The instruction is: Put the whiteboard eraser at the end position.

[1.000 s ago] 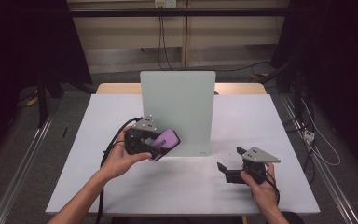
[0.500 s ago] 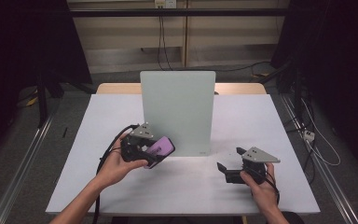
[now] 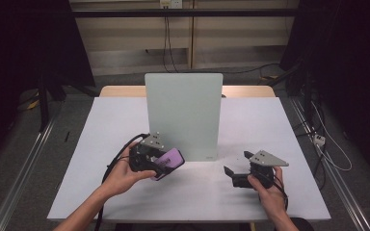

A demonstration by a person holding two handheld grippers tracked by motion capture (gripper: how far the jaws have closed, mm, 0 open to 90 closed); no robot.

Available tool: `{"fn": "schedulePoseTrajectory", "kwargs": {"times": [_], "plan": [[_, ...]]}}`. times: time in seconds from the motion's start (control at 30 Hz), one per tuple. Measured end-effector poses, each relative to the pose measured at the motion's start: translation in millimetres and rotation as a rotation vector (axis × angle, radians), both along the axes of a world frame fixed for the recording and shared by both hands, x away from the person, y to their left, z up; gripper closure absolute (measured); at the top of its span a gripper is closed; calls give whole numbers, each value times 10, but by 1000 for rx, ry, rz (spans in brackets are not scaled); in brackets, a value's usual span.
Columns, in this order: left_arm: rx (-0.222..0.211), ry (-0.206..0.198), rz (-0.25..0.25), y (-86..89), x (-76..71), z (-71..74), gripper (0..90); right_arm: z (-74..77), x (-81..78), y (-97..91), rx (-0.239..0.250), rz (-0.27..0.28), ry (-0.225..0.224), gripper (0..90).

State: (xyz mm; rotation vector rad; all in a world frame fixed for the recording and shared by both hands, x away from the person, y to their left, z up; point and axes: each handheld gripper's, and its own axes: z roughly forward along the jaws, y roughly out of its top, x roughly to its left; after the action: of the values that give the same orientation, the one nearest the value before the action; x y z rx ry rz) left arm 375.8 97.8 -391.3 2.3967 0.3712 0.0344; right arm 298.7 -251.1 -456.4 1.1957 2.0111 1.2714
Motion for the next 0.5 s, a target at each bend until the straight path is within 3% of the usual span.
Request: {"fn": "schedulePoseTrajectory", "kwargs": {"times": [0.23, 0.5], "plan": [[25, -11, -23, -109, -66, 6, 408, -2, -24, -60, 6, 7, -8, 56], [56, 10, -74, -249, -103, -54, 407, 3, -32, -57, 8, 13, -10, 56]]}}
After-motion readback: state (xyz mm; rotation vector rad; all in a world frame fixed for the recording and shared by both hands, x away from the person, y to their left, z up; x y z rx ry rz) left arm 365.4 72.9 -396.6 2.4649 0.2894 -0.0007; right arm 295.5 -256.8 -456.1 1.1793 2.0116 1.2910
